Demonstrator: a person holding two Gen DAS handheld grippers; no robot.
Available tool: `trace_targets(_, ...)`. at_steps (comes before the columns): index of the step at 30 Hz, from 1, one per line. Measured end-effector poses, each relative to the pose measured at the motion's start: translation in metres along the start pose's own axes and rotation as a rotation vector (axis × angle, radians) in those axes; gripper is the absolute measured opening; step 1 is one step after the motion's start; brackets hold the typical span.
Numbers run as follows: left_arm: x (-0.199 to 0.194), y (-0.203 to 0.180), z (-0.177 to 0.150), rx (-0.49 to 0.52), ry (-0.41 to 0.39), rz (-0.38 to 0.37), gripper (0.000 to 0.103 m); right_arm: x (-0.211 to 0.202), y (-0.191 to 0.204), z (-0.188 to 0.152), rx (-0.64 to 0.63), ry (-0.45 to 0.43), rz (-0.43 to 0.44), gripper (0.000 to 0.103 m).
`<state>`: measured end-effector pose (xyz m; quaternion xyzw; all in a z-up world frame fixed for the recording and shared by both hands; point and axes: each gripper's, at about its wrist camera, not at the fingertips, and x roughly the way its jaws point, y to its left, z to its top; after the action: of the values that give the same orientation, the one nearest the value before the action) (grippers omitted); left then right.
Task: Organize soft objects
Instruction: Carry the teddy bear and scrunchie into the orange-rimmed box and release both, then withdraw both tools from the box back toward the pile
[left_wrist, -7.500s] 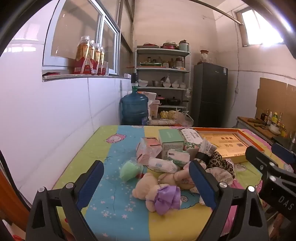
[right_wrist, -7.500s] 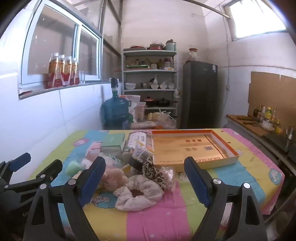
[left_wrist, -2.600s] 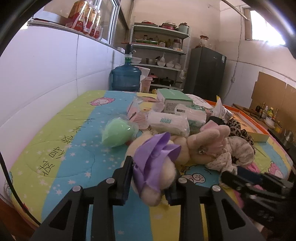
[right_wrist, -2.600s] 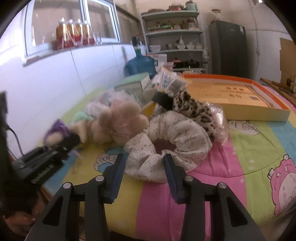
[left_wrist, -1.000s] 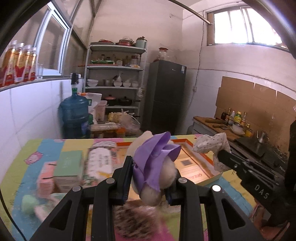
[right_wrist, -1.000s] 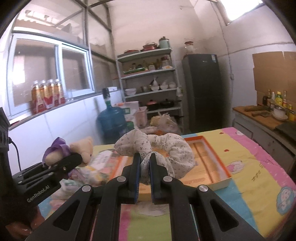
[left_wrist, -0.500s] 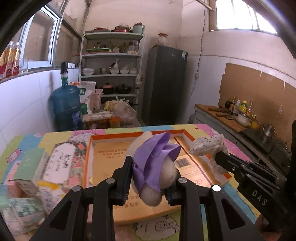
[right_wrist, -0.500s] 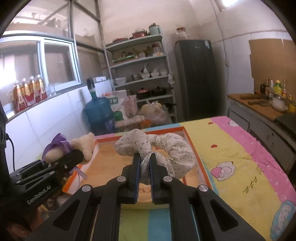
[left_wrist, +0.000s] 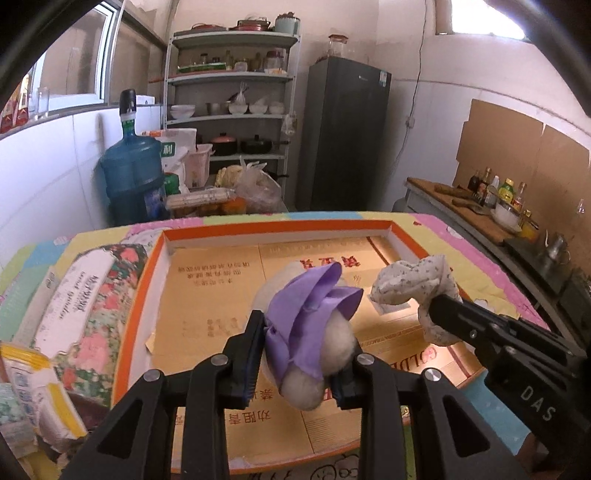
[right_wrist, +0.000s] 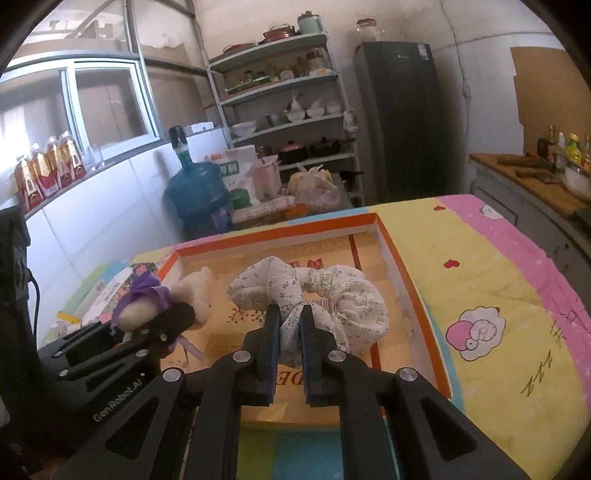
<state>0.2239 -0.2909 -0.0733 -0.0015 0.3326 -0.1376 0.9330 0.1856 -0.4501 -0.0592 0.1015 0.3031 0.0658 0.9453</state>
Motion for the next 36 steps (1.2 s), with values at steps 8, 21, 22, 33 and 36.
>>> trace_targets(8,0.007,0.003,0.001,-0.019,0.021,-0.026,0.061,0.010,-0.002,-0.001,0.010,0.032,-0.007,0.029)
trace_targets(21,-0.020,0.001,0.003,0.003,-0.057,0.034,0.077,-0.008,-0.001,-0.001,0.033,-0.008,-0.012,0.041)
trace_targets(22,-0.022,0.001,0.004,0.005,-0.061,0.033,0.077,-0.011,0.000,-0.001,0.034,-0.012,-0.013,0.042)
trace_targets(33,-0.066,0.012,0.006,0.008,-0.133,0.005,0.077,-0.048,0.019,0.000,0.016,-0.069,-0.044,0.052)
trace_targets(36,-0.081,0.018,0.007,0.015,-0.164,0.017,0.077,-0.058,0.028,0.000,0.009,-0.085,-0.049,0.052)
